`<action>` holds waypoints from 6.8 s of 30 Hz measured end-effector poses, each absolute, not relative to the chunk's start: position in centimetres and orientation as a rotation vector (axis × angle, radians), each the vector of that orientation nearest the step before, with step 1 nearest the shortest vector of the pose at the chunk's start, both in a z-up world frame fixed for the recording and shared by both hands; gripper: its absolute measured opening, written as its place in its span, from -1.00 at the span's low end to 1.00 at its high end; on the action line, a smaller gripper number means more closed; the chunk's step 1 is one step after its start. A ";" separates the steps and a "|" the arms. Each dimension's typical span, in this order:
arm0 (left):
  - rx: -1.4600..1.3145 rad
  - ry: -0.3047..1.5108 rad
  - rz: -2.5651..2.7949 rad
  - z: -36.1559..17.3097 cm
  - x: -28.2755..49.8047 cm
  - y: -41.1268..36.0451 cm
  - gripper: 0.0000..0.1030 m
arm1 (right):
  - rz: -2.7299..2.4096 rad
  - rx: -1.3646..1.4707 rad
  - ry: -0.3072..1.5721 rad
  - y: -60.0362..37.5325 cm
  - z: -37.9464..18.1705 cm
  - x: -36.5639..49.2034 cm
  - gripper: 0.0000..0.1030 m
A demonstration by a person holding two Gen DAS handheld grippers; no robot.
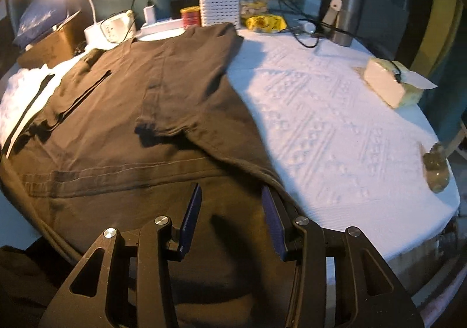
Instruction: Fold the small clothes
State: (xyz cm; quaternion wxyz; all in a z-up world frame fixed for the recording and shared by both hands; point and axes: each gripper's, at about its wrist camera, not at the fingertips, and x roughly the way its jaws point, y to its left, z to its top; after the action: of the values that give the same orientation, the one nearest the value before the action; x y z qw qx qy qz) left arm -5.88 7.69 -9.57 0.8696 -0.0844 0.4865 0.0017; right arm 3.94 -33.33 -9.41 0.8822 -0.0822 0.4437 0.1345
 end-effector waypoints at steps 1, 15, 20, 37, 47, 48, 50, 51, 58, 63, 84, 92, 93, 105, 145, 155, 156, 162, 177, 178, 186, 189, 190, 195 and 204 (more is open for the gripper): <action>-0.161 1.041 -0.001 -9.9 -6.1 7.5 0.22 | 0.273 -0.183 0.931 -33.4 -9.6 4.2 -0.09; -0.226 1.039 0.028 -7.3 -8.8 10.3 0.22 | 0.372 -0.267 0.910 -30.8 -10.6 3.5 -0.84; -0.267 1.101 0.048 -9.6 -8.0 11.5 0.22 | 0.400 -0.243 0.865 -31.0 -9.1 2.6 -0.87; -0.135 0.898 0.046 -5.5 -10.6 9.3 -0.69 | 0.440 -0.076 0.647 -33.3 0.0 2.7 -0.88; -0.016 0.659 -0.026 -2.9 -9.0 8.0 -0.58 | 0.250 -0.056 0.648 -37.1 -1.6 5.5 -0.88; -0.036 0.706 -0.033 -4.3 -8.3 8.2 -0.58 | 0.247 -0.054 0.660 -37.2 -2.2 5.7 -0.88; -0.083 0.819 -0.065 -6.6 -7.1 8.4 -0.57 | 0.240 -0.051 0.694 -37.3 -3.6 6.0 -0.88; -0.107 0.908 -0.082 -8.3 -6.5 8.6 -0.55 | 0.227 -0.066 0.708 -37.2 -4.3 6.1 -0.88; -0.217 1.080 -0.110 -10.3 -7.1 10.3 -0.15 | 0.198 -0.062 0.769 -37.9 -6.9 6.1 -0.88; -0.327 1.064 -0.074 -8.5 -6.9 12.4 -0.10 | 0.196 -0.062 0.800 -38.1 -8.0 6.1 -0.88; 0.124 1.055 0.020 -9.6 -5.7 5.3 -0.89 | 0.198 -0.048 0.777 -39.2 -7.3 4.9 -0.88; 0.112 0.852 0.085 -5.2 -7.5 5.9 -0.91 | 0.209 -0.065 0.730 -38.6 -5.2 4.3 -0.88; 0.097 0.833 0.089 -4.7 -7.6 6.2 -0.91 | 0.210 -0.068 0.725 -38.6 -5.0 4.2 -0.88; -0.012 0.703 0.087 -2.4 -6.2 7.9 -0.91 | 0.189 -0.052 0.675 -37.7 -2.4 4.9 -0.88; -0.078 0.649 0.113 -1.8 8.4 14.4 -0.91 | 0.194 -0.044 0.618 -31.6 0.5 17.9 -0.88; -0.066 0.644 0.123 -1.6 10.7 15.0 -0.91 | 0.194 -0.057 0.616 -31.0 0.4 20.7 -0.88; -0.063 0.641 0.124 -1.5 11.0 15.0 -0.91 | 0.195 -0.058 0.614 -30.9 0.4 21.1 -0.88; -0.042 0.621 0.135 -1.3 13.2 15.4 -0.91 | 0.202 -0.069 0.593 -30.3 0.6 23.6 -0.88; -0.040 0.613 0.137 -3.8 19.1 17.3 -0.91 | 0.131 -0.081 0.616 -28.2 -2.7 31.0 -0.88; -0.038 0.632 0.144 -4.5 19.8 17.4 -0.91 | 0.091 -0.093 0.627 -28.2 -3.3 31.5 -0.87; -0.103 0.832 0.188 -10.3 23.6 18.9 -0.86 | 0.070 -0.079 0.711 -28.6 -4.9 32.1 -0.80; -0.128 0.876 0.213 -10.9 23.7 19.3 -0.82 | 0.083 -0.076 0.740 -28.3 -5.3 31.7 -0.80; -0.130 0.879 0.213 -10.8 23.5 19.4 -0.77 | 0.089 -0.072 0.751 -28.2 -5.4 31.6 -0.80; -0.168 0.888 0.178 -10.1 20.7 18.8 -0.01 | 0.134 -0.044 0.812 -27.9 -6.4 29.6 -0.76; -0.245 0.949 0.102 -9.7 15.4 16.4 -0.01 | 0.171 -0.009 0.884 -29.0 -7.7 24.5 -0.39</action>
State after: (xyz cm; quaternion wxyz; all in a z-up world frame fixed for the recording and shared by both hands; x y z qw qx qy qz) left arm 15.41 16.43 -9.69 0.8811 -0.1175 0.4555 0.0488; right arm 24.51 -29.05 -7.70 0.9005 -0.0045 0.4270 0.0825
